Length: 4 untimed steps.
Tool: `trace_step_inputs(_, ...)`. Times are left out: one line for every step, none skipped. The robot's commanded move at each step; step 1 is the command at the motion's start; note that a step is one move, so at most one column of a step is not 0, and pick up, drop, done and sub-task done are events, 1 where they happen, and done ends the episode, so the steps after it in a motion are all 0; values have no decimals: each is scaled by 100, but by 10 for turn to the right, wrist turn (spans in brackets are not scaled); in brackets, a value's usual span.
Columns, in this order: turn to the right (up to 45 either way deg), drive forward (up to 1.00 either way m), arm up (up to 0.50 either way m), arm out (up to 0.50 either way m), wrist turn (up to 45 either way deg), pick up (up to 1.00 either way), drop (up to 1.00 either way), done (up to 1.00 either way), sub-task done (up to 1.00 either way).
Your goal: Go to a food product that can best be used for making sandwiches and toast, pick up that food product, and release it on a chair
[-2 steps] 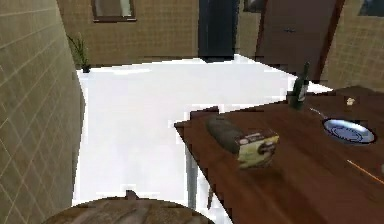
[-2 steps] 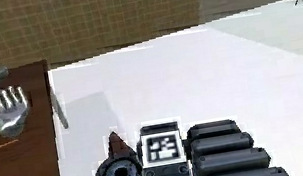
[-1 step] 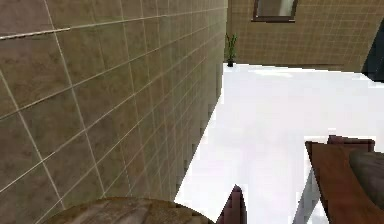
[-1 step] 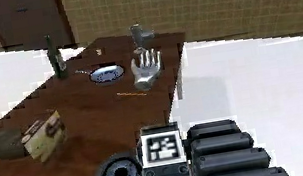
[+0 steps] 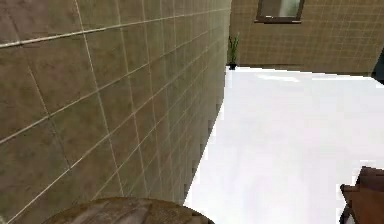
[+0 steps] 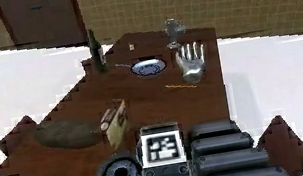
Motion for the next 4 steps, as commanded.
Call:
trace_step_inputs(450,0,0,0,0,0,0,0,0)
trace_step_inputs(330,0,0,0,0,0,0,0,0)
trace_step_inputs(-450,0,0,0,0,0,0,0,0)
trace_step_inputs(-210,0,0,0,0,0,0,0,0)
